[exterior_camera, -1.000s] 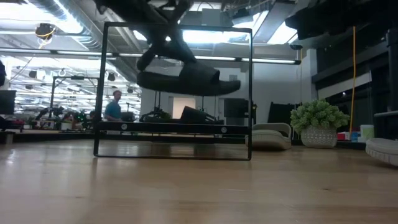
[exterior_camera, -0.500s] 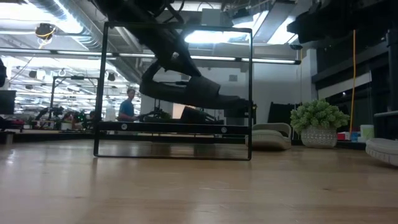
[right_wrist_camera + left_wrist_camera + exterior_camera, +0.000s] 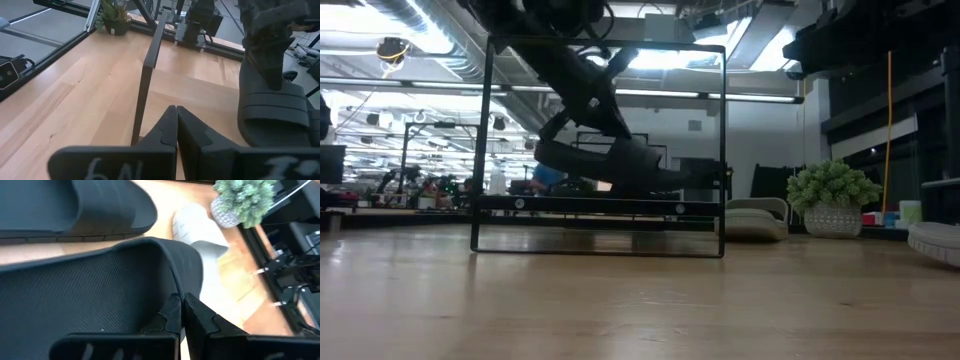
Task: Pick and place slides into the shelf
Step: Put the black slides on the shelf
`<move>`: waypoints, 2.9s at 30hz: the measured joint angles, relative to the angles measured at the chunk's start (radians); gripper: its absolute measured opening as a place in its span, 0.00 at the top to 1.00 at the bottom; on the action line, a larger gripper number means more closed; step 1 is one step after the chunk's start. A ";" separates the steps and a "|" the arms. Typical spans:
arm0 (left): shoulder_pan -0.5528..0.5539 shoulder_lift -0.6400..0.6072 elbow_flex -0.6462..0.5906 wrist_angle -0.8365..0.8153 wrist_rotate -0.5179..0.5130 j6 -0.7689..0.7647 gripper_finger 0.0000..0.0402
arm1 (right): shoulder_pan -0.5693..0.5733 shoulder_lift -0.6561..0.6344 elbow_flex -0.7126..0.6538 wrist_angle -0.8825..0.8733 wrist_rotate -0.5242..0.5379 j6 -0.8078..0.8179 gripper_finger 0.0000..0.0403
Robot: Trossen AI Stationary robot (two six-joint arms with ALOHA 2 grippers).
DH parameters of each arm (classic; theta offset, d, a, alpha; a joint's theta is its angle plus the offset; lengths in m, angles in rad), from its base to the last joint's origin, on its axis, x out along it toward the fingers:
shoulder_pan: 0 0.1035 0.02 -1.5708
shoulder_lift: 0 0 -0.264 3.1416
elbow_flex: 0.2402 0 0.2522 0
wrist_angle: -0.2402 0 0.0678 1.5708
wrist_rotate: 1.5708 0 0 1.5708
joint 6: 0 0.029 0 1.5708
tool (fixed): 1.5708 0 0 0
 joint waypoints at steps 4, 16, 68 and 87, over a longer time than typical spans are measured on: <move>0.017 0.000 -0.034 0.009 0.035 -0.035 1.00 | 0.000 0.000 0.000 0.000 0.000 0.000 0.99; 0.021 0.000 -0.088 0.102 0.064 -0.062 0.99 | 0.000 0.000 0.000 0.000 0.000 0.000 0.99; 0.169 -0.337 -0.087 0.114 0.262 0.795 0.99 | -0.111 0.004 0.111 -0.062 -0.001 0.053 0.98; 0.156 -0.401 -0.235 0.208 0.322 1.022 1.00 | -0.504 0.359 0.446 -0.395 -0.286 -0.188 0.99</move>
